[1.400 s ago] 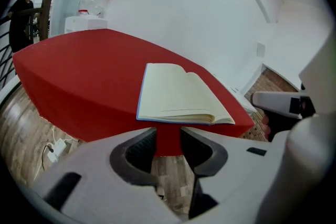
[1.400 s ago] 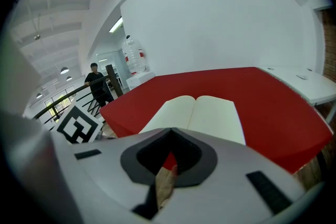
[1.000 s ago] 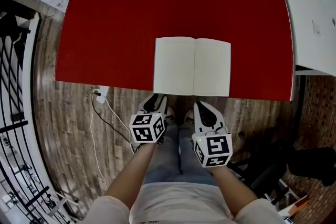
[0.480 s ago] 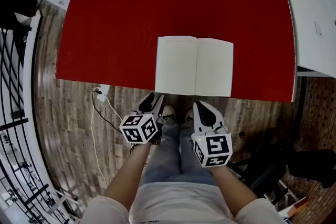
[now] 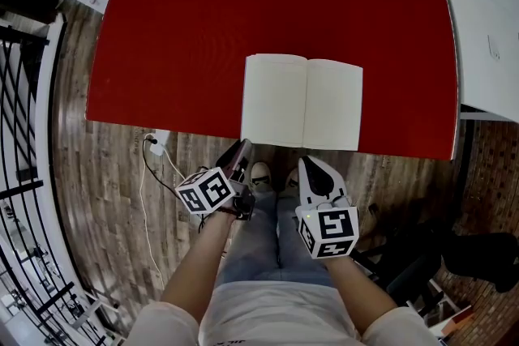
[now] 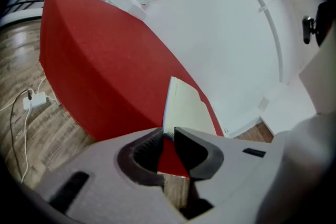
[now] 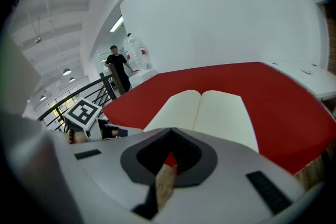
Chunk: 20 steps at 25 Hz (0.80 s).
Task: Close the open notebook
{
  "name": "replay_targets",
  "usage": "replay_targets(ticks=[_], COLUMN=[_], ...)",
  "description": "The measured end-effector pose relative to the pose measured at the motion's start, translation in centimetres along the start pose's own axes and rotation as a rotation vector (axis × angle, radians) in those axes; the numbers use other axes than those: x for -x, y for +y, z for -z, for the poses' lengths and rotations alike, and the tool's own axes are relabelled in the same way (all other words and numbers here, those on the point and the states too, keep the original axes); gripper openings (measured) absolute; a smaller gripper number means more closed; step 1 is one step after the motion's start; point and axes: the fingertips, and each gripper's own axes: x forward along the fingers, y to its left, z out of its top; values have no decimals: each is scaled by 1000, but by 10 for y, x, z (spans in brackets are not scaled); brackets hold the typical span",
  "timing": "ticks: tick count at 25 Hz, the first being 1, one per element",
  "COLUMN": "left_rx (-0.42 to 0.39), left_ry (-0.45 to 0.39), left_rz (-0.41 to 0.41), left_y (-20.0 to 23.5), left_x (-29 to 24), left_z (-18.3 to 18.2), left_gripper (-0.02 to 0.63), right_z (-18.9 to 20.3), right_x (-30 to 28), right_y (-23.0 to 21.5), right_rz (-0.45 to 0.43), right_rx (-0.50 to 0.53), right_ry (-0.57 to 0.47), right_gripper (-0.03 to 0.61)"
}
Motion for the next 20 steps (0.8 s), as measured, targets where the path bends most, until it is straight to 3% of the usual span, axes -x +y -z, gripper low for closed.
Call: replay_targets(ticks=[4,8,20], left_rx=[36,21,-317], left_ry=[-4,-20,-40], left_rz=[0,-29,-95], left_y=[1,0,-45], left_x=[2,3,23], left_z=[1,-2,-28], left_gripper=[36,20,18], right_z=[1,0,-11], right_x=[-1,-5,0], right_y=[-1,-1,-8], right_rz=[0,0,22], right_rx=[-3,-3,-19], right_ry=[-2,-4,-28], right_gripper=[5,5,5])
